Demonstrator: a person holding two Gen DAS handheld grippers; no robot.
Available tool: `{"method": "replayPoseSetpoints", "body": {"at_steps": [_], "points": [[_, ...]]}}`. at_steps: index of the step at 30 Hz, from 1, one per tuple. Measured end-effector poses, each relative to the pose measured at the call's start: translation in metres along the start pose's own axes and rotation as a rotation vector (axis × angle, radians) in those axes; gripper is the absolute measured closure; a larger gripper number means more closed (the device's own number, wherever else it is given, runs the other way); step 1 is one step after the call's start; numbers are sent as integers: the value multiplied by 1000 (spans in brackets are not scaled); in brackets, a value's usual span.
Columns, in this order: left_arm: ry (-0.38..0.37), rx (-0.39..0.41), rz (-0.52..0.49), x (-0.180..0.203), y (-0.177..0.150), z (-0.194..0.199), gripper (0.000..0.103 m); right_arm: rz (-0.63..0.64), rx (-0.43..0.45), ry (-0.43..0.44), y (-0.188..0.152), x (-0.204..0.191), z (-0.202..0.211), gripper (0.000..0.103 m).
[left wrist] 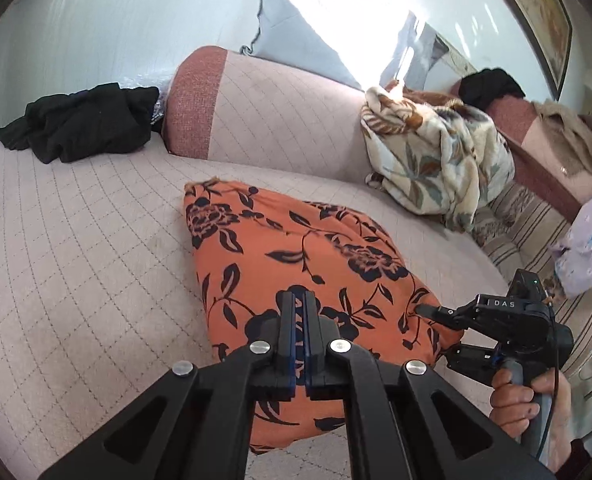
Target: Fold small clothes
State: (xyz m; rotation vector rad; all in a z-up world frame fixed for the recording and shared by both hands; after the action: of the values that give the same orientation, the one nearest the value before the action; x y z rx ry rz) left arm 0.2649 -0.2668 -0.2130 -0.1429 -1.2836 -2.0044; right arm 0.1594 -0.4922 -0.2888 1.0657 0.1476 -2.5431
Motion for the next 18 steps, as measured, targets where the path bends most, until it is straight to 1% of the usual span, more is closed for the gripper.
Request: {"method": "replayPoseSetpoints", "body": {"at_steps": [1,2,3,4,5,6,7,8,9,11,12,13,14,16,17,18], "points": [[-4,-15,-7,2,-3,-5,87,-31,-24,14,1,6,-1,67],[1,-35,-18,4,-7,-10,80,-41,-40,16,2,8,1,61],[22,-65,-28,3,-11,-17,63,-39,-32,1,5,10,8,48],[74,-123,-36,-2,-18,-25,57,-27,21,-23,10,11,19,47],[127,-175,-28,-11,-27,-32,58,-2,87,-59,16,11,32,46],[143,-195,-13,-16,-32,-36,58,40,158,-92,21,7,46,46],[135,-181,-3,-18,-33,-35,58,93,215,-97,25,-2,59,46],[134,-179,-3,-18,-32,-33,58,150,240,-81,28,-15,69,46],[137,-188,-11,-17,-31,-33,57,216,242,-83,27,-31,71,46],[127,-192,1,-18,-29,-32,57,341,256,-147,27,-65,63,48],[119,-188,21,-20,-30,-31,57,384,247,-161,28,-82,53,49],[113,-182,35,-21,-31,-30,58,414,214,-164,29,-100,36,52],[112,-183,32,-19,-30,-31,58,434,176,-189,32,-115,16,55],[114,-190,18,-19,-31,-30,57,468,128,-277,42,-134,-28,57],[114,-192,18,-20,-32,-30,57,474,108,-311,47,-137,-48,59],[111,-191,20,-20,-32,-30,57,470,93,-373,55,-135,-71,63]]}}
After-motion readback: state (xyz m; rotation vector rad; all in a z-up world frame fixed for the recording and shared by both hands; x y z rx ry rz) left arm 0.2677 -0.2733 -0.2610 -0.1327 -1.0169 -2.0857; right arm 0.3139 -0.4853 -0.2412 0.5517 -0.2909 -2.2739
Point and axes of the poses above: each gripper's, at about its wrist camera, not at the fingertips, and z roughly against the way its jaws point, x to its right, y to its top, the point moved 8 cm from there along -z, roughly the way its jaws point, and after that the axes turned 14 degrees about -y, right-handed, at the moved point
